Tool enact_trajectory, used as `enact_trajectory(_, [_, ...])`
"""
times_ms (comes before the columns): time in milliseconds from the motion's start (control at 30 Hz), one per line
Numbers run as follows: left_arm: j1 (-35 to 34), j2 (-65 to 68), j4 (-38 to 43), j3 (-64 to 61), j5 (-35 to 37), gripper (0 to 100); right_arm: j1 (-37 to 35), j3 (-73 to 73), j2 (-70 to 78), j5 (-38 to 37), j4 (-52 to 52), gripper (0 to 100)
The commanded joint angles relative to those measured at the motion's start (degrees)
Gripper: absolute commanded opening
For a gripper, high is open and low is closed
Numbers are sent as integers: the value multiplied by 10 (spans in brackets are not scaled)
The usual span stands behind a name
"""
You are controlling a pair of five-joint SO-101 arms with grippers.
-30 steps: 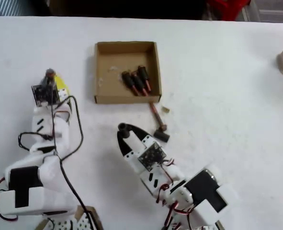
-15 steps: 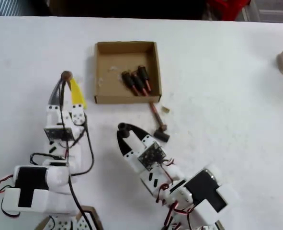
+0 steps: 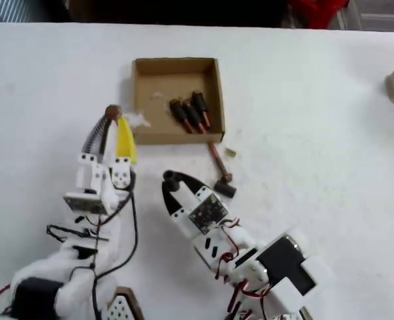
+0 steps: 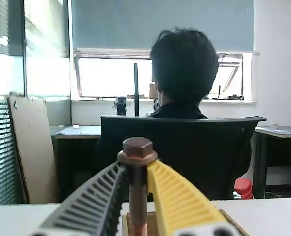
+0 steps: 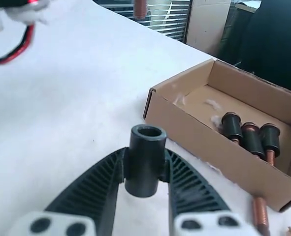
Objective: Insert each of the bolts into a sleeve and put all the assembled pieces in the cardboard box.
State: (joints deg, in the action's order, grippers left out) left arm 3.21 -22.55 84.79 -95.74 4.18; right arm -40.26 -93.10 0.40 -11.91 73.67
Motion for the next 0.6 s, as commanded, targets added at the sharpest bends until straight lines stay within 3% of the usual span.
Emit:
enact_trajectory(0, [14,-121,-144,7,58,22,7,15,-1,-5,-1,17])
enact_trajectory(433, [80,-451,-613,11,89,22,7,13,-1,-5,-1,17])
enact_trajectory(567, [93,-549,-716,11,91,22,7,13,-1,-5,-1,17])
